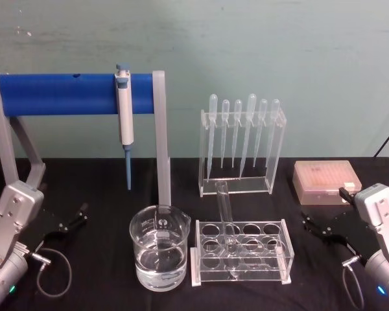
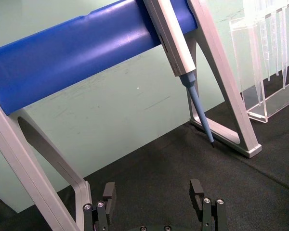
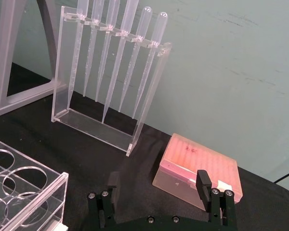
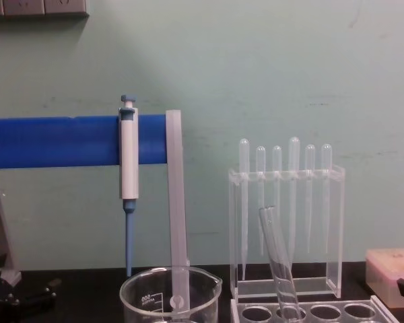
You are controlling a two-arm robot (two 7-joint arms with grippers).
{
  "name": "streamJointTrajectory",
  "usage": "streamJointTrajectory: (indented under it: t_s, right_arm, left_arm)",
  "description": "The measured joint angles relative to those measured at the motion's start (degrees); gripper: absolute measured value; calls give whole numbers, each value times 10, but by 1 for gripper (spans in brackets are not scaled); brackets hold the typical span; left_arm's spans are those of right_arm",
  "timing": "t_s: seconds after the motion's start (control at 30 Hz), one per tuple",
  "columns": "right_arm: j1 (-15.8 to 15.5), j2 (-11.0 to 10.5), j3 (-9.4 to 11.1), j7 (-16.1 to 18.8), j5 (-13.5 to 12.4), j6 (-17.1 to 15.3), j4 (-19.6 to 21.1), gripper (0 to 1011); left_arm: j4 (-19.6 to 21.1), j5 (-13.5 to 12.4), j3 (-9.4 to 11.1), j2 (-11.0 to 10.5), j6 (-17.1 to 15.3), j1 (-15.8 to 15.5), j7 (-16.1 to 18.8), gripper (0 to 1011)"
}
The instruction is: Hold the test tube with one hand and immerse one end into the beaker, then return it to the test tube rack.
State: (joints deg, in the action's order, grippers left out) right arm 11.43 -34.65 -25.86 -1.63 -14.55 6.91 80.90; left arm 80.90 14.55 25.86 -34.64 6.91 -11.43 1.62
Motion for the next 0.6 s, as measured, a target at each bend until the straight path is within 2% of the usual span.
streamJointTrajectory:
  t_s: [0.6]
  right_arm:
    - [0,0,0,0,0,0,0,1000]
  left_arm:
    - [0,0,0,0,0,0,0,1000]
